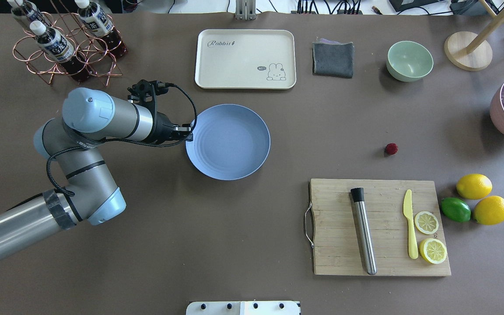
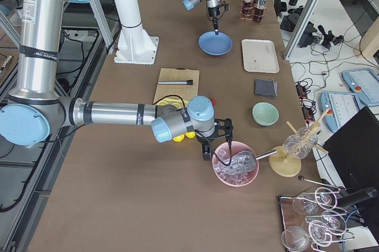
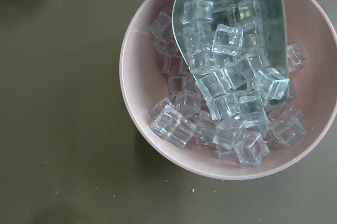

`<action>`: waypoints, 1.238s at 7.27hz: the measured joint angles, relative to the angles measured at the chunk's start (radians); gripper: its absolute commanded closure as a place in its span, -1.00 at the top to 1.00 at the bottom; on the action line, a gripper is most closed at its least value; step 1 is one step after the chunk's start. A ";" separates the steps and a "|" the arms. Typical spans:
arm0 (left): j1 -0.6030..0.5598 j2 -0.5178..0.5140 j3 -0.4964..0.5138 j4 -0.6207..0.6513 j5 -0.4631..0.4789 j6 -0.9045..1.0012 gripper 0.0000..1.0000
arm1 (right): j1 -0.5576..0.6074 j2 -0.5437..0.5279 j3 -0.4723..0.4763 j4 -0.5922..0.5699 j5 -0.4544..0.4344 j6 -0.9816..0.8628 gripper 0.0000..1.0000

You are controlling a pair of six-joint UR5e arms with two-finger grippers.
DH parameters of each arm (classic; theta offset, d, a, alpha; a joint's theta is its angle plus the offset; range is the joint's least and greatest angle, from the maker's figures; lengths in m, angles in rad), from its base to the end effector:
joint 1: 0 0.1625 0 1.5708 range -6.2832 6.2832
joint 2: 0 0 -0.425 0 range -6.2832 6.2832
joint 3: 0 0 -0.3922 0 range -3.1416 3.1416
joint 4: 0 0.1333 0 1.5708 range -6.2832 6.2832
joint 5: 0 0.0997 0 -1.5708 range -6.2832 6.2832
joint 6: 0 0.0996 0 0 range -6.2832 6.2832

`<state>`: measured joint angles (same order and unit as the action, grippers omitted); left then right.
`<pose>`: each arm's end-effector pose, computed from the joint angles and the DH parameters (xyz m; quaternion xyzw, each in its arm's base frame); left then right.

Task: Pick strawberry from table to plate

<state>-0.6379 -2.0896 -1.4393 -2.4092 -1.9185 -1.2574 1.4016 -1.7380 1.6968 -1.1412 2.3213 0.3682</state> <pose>0.4997 -0.4941 0.3213 0.1336 0.5684 -0.0320 0.8112 -0.0098 -0.4457 0.6274 0.0776 -0.3944 0.0203 0.9154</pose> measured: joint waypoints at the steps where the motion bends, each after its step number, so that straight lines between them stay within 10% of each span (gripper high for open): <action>1: 0.028 -0.012 0.000 0.000 0.028 -0.001 -0.04 | -0.001 0.000 0.000 0.000 0.001 0.000 1.00; 2: 0.051 -0.017 0.001 -0.001 0.056 0.000 0.93 | -0.001 0.000 0.000 0.000 0.001 0.000 1.00; 6: 0.024 0.046 -0.030 -0.003 0.086 0.034 0.96 | -0.009 0.002 0.001 0.000 0.000 0.000 1.00; 9: -0.218 0.266 -0.137 -0.002 -0.170 0.310 0.96 | -0.024 0.004 0.001 0.000 0.000 0.001 1.00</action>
<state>-0.8562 -1.8233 -1.5758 -2.4111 -2.0889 -0.9478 1.3775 -1.7337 1.6982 -1.1413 2.3209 0.3696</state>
